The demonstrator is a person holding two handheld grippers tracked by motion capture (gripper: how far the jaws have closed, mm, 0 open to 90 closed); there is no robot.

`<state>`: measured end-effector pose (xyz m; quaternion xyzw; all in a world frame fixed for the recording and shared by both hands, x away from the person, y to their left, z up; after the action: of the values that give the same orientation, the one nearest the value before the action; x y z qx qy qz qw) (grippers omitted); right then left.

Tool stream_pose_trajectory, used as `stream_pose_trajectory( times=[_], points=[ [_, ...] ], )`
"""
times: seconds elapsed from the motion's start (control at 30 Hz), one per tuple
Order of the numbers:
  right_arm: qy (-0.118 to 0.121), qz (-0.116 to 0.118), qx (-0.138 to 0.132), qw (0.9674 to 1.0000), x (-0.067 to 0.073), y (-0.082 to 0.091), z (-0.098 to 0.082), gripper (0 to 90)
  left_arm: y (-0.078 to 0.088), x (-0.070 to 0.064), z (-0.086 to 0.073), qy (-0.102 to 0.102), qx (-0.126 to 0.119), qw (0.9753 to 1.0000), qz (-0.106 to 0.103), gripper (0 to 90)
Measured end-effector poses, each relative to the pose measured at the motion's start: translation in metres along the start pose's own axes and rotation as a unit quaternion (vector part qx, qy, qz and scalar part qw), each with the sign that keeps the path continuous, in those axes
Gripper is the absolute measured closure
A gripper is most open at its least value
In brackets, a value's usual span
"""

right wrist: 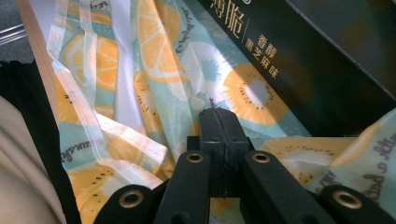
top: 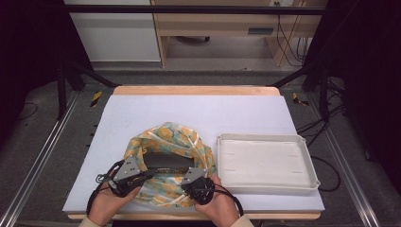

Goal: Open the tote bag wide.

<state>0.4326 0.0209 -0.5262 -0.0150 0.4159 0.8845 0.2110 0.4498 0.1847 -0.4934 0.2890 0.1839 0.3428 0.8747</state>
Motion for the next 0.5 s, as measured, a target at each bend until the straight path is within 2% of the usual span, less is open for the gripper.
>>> stream_pose_trajectory(
  times=[0.07,0.13,0.2,0.27,0.33,0.4,0.5],
  points=[
    [0.001,0.001,0.000,1.0000,0.000,-0.001,0.000,90.0,-0.003,0.005,-0.010,-0.002,0.029,0.9995,0.011,90.0],
    [0.002,0.002,0.000,1.0000,0.001,-0.001,0.000,90.0,-0.006,0.010,-0.017,-0.003,0.044,0.9987,0.024,90.0],
    [0.005,0.004,0.001,1.0000,0.002,-0.001,0.000,90.0,-0.008,0.012,-0.019,0.004,0.047,0.9987,0.019,90.0],
    [0.004,0.005,0.001,1.0000,0.002,-0.002,-0.001,90.0,-0.008,0.010,-0.018,0.003,0.049,0.9986,0.022,90.0],
    [0.005,0.005,0.005,1.0000,0.002,-0.003,-0.001,90.0,-0.008,0.010,-0.022,0.002,0.060,0.9978,0.028,90.0],
    [0.002,0.007,0.006,1.0000,0.002,-0.004,-0.002,90.0,-0.010,0.016,-0.027,0.006,0.073,0.9967,0.035,90.0],
    [0.002,0.006,0.006,1.0000,0.001,-0.004,-0.003,90.0,-0.008,0.027,-0.030,0.018,0.077,0.9956,0.051,90.0]
  ],
)
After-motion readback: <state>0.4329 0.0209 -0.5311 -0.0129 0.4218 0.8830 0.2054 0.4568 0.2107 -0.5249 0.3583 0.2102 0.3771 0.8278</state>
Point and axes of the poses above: each handheld gripper's, and its own axes: y roughly backward along the jaws, z roughly out of its top, x roughly to its left, the point moved 8 cm from there along -y, roughly forward along the jaws, and after that the axes turned 14 degrees about y, right-handed, at the moved point
